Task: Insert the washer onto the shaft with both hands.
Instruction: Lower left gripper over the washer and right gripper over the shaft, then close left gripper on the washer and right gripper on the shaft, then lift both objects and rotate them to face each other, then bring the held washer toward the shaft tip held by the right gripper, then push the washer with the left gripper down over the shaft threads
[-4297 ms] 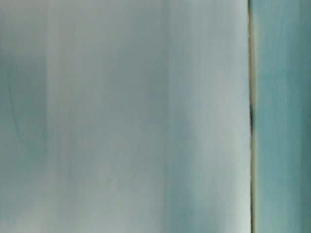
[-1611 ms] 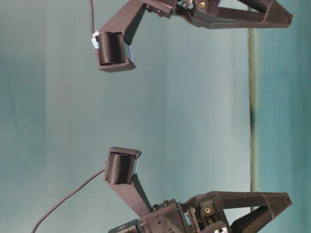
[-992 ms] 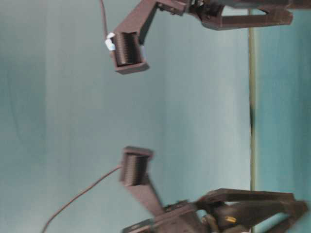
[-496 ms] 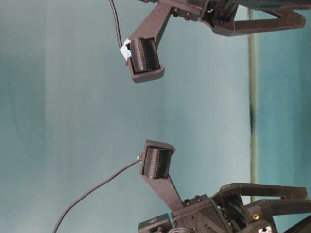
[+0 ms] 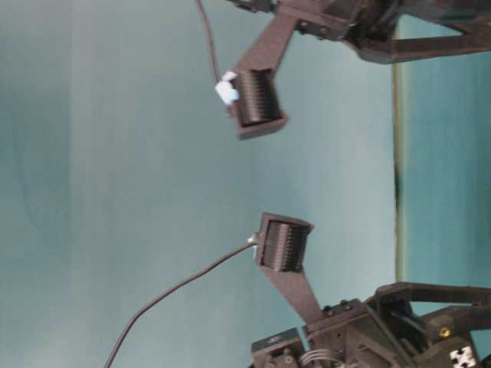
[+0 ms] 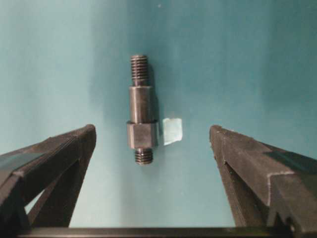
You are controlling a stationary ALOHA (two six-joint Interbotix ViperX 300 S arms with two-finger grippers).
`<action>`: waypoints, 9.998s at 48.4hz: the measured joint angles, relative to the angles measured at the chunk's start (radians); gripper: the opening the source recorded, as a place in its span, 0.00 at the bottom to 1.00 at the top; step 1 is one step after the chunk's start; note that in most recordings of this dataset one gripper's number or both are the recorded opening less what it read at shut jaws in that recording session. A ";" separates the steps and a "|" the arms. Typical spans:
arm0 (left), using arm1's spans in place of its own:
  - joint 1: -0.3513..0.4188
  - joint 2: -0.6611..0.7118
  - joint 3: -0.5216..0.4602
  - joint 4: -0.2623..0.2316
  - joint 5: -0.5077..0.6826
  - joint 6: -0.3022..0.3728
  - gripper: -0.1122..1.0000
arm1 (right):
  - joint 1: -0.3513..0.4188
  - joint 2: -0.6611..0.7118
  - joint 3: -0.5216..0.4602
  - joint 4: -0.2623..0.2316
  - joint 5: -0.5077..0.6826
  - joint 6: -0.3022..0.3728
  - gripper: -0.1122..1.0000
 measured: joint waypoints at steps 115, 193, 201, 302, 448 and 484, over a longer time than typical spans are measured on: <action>-0.011 0.044 0.003 0.000 -0.044 -0.008 0.94 | 0.008 0.086 0.031 0.000 -0.080 0.000 0.86; -0.023 0.041 0.005 -0.002 -0.046 0.000 0.41 | -0.006 0.081 0.041 0.002 -0.092 0.000 0.10; -0.018 0.026 0.012 0.000 -0.055 0.000 0.41 | -0.006 0.069 0.054 0.002 -0.114 0.000 0.10; -0.041 -0.138 0.242 0.000 -0.801 -0.140 0.41 | -0.003 -0.138 0.339 0.055 -0.712 0.005 0.10; -0.071 0.081 0.049 0.000 -0.876 -0.173 0.41 | -0.002 -0.041 0.325 0.057 -0.911 0.005 0.10; -0.075 0.115 0.011 0.000 -0.876 -0.173 0.41 | -0.002 -0.035 0.324 0.057 -0.910 0.005 0.10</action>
